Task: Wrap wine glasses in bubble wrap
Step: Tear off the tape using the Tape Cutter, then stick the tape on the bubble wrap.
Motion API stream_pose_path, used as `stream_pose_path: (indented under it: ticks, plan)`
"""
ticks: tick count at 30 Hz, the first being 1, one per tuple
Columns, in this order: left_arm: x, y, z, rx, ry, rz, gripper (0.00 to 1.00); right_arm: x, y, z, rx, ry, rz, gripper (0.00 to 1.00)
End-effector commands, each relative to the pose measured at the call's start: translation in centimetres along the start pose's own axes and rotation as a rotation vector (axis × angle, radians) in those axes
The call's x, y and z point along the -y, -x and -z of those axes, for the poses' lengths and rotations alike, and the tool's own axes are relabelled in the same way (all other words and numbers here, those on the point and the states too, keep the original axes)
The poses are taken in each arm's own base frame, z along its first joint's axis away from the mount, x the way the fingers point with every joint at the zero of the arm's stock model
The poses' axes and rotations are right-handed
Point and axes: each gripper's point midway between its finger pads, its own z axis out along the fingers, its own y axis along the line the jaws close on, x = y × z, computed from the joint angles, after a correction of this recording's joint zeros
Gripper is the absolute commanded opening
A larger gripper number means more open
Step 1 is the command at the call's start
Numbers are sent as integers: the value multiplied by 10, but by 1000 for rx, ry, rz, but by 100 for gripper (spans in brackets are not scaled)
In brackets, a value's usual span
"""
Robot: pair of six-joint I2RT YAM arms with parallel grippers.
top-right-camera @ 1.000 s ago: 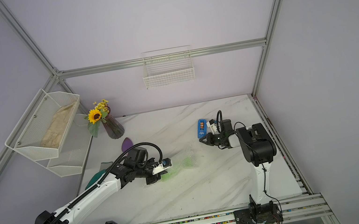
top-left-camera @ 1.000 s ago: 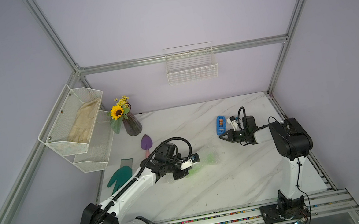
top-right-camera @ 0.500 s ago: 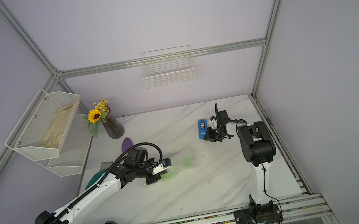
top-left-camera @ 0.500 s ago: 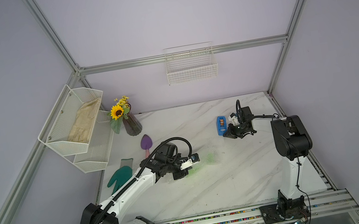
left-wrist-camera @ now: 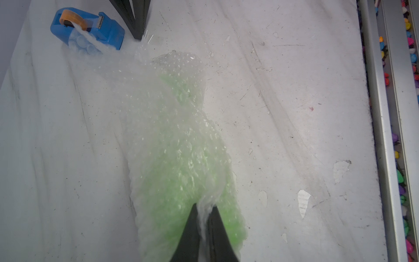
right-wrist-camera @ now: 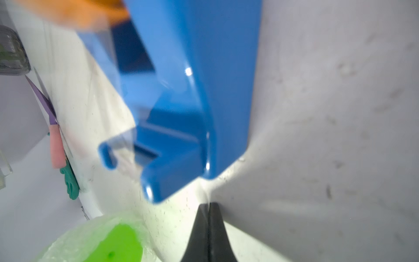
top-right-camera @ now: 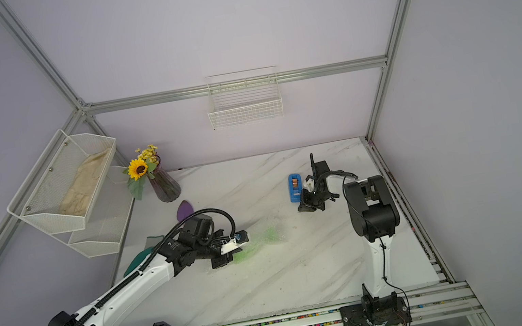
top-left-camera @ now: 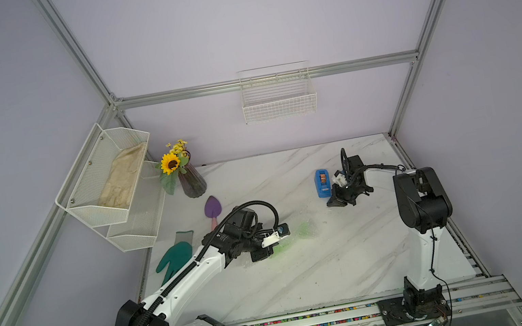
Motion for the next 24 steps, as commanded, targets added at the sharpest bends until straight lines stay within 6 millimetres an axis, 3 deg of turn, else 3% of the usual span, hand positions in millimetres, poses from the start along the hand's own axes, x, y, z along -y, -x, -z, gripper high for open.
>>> stream_pose_path:
  ticks: [1, 4, 8, 13, 24]
  plan:
    - [10, -4, -1, 2, -22, -10, 9, -51, -15, 23, 18, 87, 137, 0]
    - [11, 1, -5, 25, -42, -3, 8, -108, -23, 50, 90, 242, 247, 0]
    - [14, 2, -13, 32, -73, 3, 6, -155, -43, 81, 125, 388, 353, 0]
    - [15, 2, -20, 34, -93, 12, 6, -188, -74, 110, 113, 545, 415, 0]
    - [13, -2, -23, 17, -83, 8, 6, -223, -146, 112, -86, 715, 442, 0]
